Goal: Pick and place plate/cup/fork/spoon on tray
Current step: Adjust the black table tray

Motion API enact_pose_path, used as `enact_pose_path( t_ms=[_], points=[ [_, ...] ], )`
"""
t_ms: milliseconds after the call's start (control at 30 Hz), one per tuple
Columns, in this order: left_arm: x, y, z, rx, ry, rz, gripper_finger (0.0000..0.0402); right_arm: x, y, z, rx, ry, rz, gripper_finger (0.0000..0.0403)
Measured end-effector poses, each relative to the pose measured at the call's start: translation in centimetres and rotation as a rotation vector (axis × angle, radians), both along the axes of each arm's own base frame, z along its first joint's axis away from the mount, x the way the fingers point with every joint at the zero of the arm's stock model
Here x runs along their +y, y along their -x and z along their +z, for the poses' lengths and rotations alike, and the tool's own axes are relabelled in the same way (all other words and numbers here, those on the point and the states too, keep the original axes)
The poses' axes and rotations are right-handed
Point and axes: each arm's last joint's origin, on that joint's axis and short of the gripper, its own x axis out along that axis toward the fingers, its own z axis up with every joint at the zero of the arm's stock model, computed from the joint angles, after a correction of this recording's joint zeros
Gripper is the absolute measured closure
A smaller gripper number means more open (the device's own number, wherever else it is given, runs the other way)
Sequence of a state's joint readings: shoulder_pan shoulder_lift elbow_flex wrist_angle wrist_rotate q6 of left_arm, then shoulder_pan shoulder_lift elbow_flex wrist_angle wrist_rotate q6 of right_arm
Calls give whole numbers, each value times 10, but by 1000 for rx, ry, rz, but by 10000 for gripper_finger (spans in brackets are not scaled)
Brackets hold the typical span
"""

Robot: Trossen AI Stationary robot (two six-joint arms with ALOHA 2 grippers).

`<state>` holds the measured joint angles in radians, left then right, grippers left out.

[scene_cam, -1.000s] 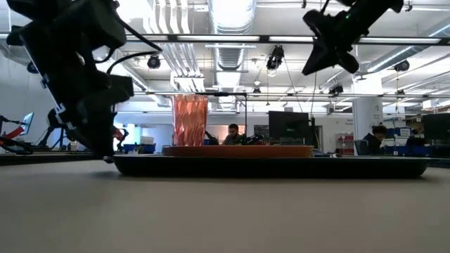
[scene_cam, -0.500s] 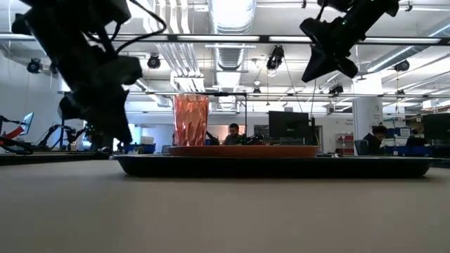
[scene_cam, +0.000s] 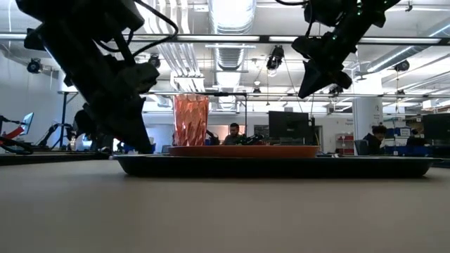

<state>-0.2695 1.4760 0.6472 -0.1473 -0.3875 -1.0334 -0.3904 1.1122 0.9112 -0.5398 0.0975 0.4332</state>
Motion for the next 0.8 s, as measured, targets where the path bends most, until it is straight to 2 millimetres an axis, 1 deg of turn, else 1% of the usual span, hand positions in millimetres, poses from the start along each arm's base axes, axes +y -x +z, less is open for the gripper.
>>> enact_pose_path(
  t_ms=[300,633,800],
  points=[
    [-4,-5,-15,49,72,-48,402,2,5,8,-36,15,0,394],
    [-8,-5,-14,61,139,-97,402,3,8,13,-54,26,-4,394],
    [-11,0,-14,124,145,-119,401,3,8,13,-54,27,-5,394]
  ],
)
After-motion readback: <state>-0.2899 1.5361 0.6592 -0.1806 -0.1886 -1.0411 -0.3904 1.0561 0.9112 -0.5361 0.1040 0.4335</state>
